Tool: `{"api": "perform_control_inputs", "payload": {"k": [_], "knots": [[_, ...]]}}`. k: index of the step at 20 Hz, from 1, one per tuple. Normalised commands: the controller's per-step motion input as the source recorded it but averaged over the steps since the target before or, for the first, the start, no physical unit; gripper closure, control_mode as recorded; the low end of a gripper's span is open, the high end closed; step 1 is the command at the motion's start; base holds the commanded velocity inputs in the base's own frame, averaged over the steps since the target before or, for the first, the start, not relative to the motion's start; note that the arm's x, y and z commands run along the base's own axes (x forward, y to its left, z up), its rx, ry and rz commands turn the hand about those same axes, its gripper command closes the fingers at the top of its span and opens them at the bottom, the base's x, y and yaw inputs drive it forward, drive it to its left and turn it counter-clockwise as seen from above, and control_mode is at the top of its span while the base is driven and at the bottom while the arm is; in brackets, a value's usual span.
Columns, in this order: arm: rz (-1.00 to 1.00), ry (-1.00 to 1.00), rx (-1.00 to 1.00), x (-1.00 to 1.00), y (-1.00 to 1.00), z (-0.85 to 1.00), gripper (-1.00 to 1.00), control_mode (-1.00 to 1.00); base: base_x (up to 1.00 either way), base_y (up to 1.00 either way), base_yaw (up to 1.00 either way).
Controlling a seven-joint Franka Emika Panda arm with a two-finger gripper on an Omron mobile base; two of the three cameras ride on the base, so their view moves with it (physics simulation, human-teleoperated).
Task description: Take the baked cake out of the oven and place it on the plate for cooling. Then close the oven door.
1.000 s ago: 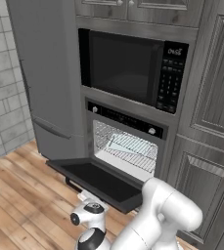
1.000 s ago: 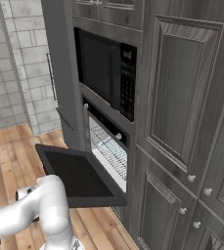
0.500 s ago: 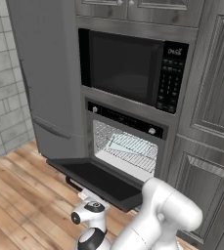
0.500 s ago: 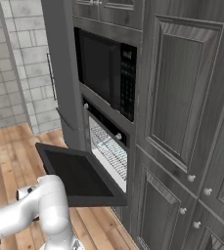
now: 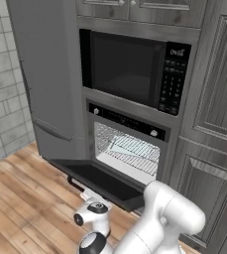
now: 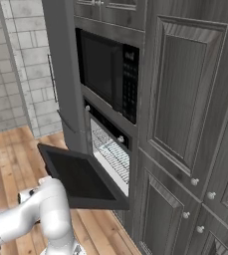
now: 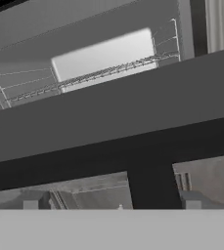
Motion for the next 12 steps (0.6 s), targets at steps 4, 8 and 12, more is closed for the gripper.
{"api": "perform_control_inputs", "payload": {"k": [4,8,12], "knots": [[0.0,-0.46,0.0,0.63,-0.32,0.05,-1.0,-1.0,0.0,0.0,0.0],[0.0,-0.44,0.0,0.65,-0.34,0.03,-1.0,-1.0,0.0,0.0,0.0],[0.0,-0.38,0.0,0.66,-0.38,0.0,-1.0,-1.0,0.0,0.0,0.0]]}}
